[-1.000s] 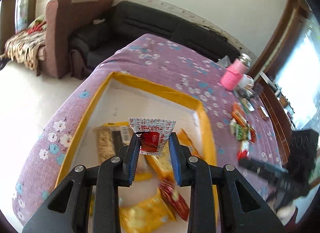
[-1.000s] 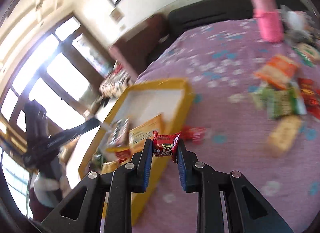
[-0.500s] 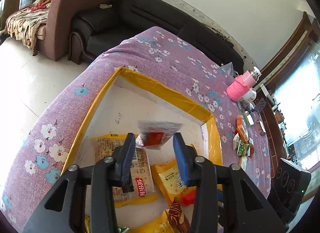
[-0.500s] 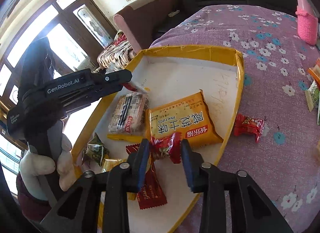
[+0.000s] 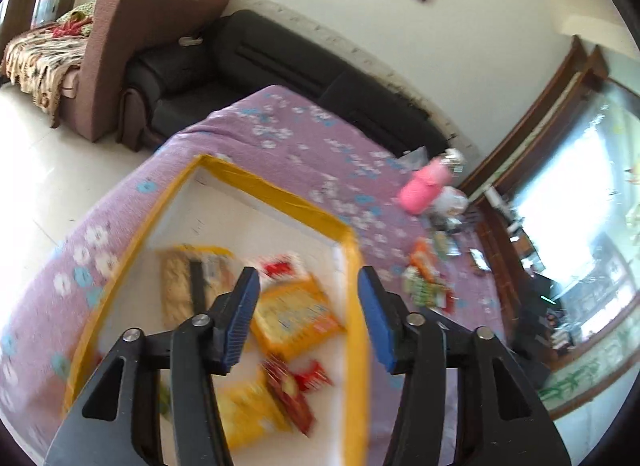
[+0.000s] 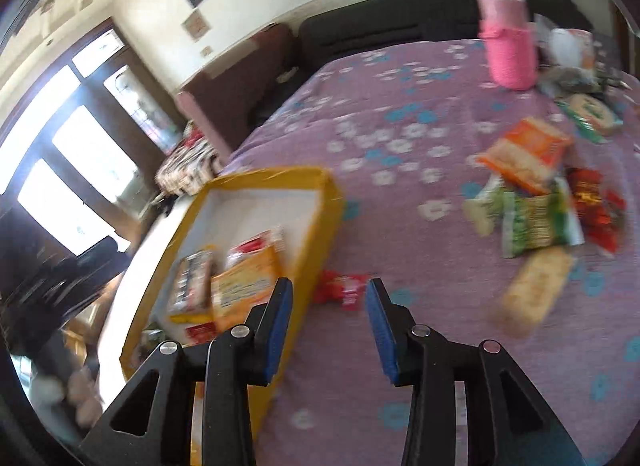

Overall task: Organize snacks
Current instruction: 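Move both open tools back to the snack pile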

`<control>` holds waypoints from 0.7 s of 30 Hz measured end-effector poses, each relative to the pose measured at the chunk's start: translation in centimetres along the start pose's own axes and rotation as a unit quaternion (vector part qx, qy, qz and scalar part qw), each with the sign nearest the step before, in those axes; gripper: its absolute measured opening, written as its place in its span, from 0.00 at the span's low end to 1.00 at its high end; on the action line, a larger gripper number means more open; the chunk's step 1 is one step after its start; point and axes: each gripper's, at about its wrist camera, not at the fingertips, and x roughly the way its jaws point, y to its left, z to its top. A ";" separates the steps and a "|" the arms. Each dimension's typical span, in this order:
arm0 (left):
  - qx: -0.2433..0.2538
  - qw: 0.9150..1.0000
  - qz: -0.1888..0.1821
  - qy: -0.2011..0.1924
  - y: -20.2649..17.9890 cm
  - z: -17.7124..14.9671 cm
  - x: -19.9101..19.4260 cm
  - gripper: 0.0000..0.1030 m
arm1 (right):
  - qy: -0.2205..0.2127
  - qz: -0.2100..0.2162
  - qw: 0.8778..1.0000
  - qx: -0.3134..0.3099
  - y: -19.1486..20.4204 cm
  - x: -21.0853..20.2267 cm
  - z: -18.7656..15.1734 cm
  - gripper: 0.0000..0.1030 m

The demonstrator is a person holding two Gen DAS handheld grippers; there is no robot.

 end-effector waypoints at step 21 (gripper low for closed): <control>-0.003 0.999 -0.031 0.016 -2.5 -5.8 -0.5 0.57 | 0.114 -0.076 0.976 -0.169 1.2 4.5 -3.6 0.07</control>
